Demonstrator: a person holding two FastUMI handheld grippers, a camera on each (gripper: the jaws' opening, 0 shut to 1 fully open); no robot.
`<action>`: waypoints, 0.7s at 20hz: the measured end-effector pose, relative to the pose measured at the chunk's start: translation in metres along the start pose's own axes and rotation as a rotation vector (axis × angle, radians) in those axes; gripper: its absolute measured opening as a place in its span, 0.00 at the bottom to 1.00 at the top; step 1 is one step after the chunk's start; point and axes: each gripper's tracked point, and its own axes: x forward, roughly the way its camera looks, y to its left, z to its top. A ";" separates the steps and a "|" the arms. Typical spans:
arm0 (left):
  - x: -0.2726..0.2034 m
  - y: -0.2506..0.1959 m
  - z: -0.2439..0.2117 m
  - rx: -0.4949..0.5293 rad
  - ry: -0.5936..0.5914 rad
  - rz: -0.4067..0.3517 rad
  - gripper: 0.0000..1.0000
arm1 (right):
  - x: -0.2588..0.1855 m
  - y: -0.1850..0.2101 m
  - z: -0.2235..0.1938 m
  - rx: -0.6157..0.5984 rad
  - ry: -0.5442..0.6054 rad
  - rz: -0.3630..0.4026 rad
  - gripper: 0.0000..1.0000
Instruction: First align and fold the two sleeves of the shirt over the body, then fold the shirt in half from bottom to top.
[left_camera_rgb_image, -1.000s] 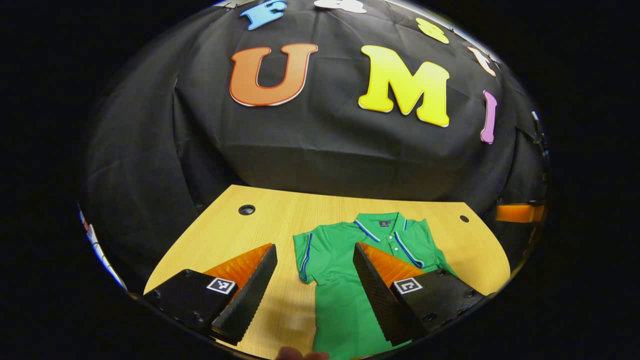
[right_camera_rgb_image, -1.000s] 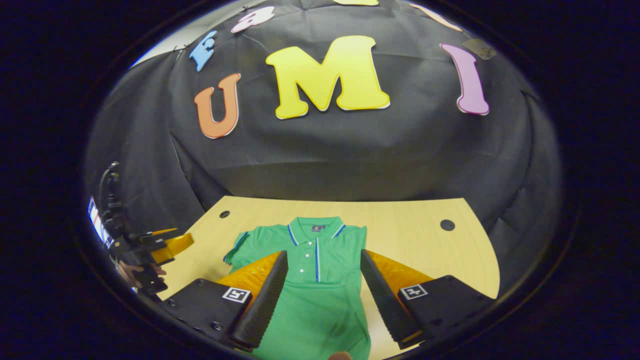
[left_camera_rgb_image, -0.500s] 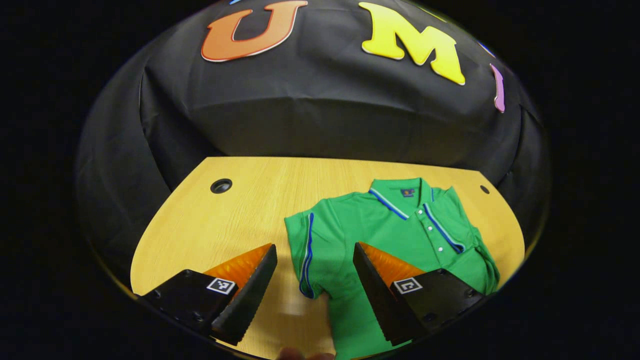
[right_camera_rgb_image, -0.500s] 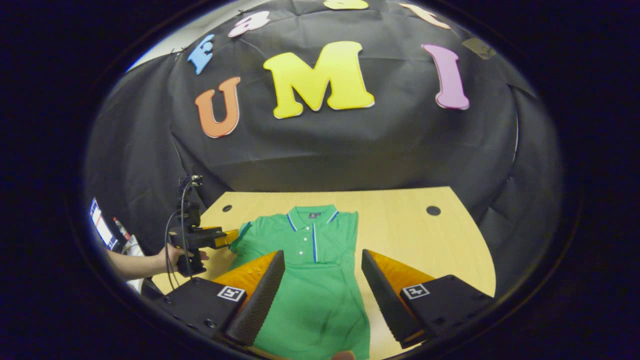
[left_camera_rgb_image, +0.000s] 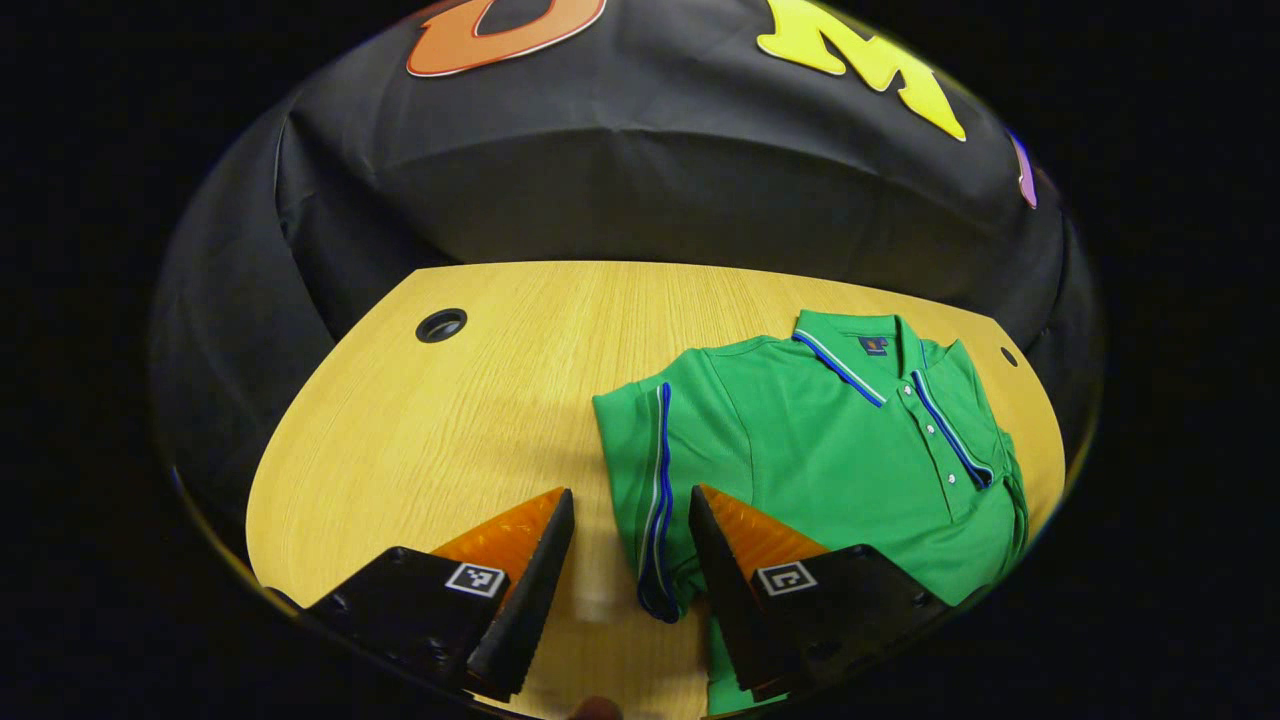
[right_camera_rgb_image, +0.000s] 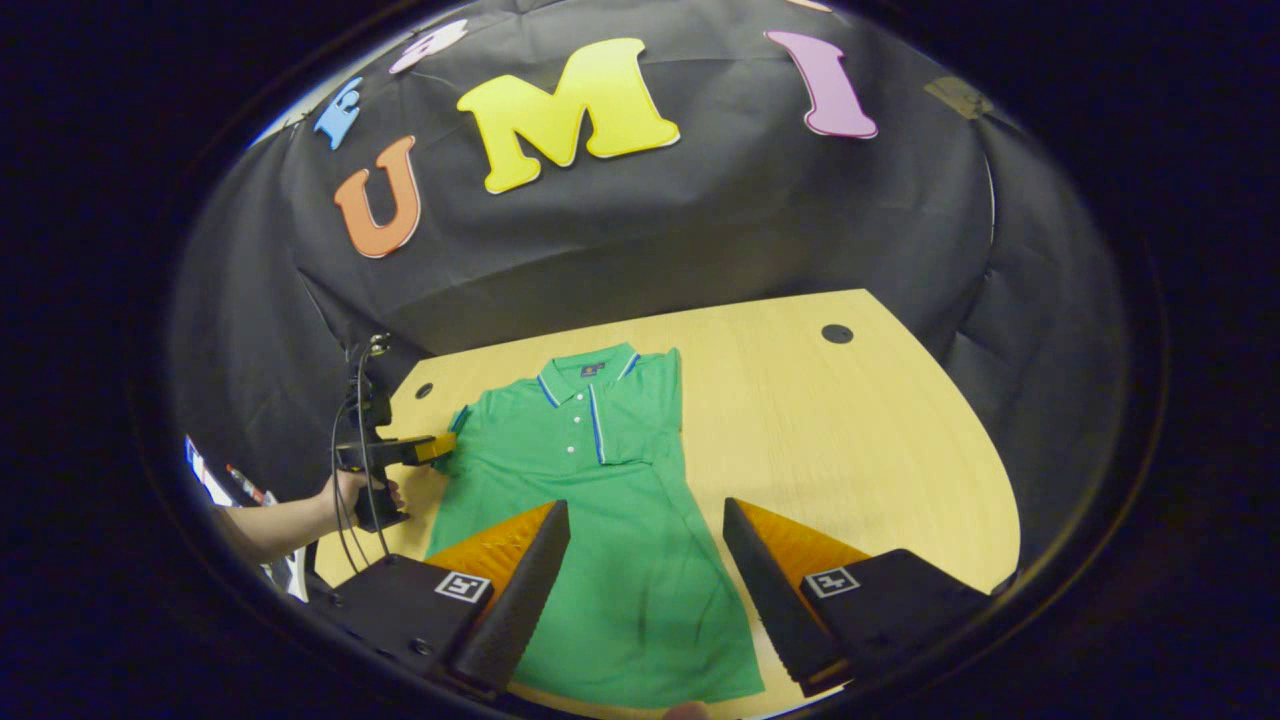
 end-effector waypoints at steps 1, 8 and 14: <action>0.003 0.001 -0.001 0.011 0.003 0.006 0.72 | 0.001 0.000 0.000 0.002 0.000 0.001 0.93; 0.015 -0.005 0.003 0.092 0.028 -0.005 0.29 | 0.008 -0.010 -0.014 0.037 0.026 -0.005 0.98; 0.001 -0.010 0.019 -0.005 0.004 -0.086 0.05 | 0.011 -0.012 -0.019 0.055 0.028 -0.013 0.98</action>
